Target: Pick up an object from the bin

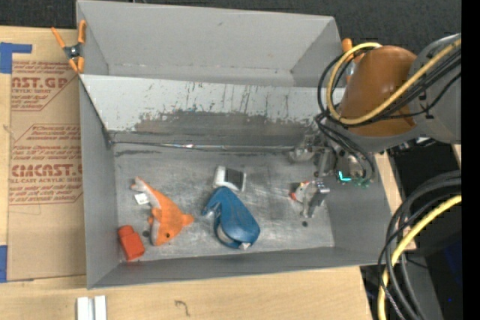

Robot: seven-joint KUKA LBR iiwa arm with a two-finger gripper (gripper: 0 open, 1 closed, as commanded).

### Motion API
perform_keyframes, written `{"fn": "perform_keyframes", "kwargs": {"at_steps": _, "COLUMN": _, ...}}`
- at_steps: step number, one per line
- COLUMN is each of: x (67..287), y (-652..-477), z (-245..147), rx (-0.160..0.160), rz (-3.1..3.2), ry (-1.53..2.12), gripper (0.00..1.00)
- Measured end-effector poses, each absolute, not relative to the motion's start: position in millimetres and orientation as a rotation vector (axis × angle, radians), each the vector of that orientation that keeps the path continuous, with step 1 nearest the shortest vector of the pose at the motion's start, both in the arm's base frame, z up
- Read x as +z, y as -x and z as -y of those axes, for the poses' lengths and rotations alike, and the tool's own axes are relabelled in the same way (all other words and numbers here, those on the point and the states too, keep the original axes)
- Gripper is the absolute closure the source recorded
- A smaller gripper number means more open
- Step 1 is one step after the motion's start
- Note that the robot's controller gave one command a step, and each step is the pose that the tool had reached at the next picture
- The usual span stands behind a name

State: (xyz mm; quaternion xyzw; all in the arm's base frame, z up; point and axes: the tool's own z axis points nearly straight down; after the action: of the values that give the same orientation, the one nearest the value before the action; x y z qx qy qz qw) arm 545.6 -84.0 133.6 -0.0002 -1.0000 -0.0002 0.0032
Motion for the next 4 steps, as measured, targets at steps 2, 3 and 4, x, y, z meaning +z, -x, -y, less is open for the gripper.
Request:
{"fn": "perform_keyframes", "kwargs": {"at_steps": 2, "x": 76, "y": -575.1, "z": 143, "rx": -0.002, "rz": 3.069, "ry": -0.695, "gripper": 1.00}}
{"fn": "perform_keyframes", "kwargs": {"at_steps": 3, "x": 76, "y": -575.1, "z": 143, "rx": -0.002, "rz": 3.069, "ry": -0.695, "gripper": 1.00}}
{"fn": "perform_keyframes", "kwargs": {"at_steps": 4, "x": 187, "y": -579.6, "z": 141, "rx": -0.001, "rz": 3.038, "ry": -0.812, "gripper": 1.00}}
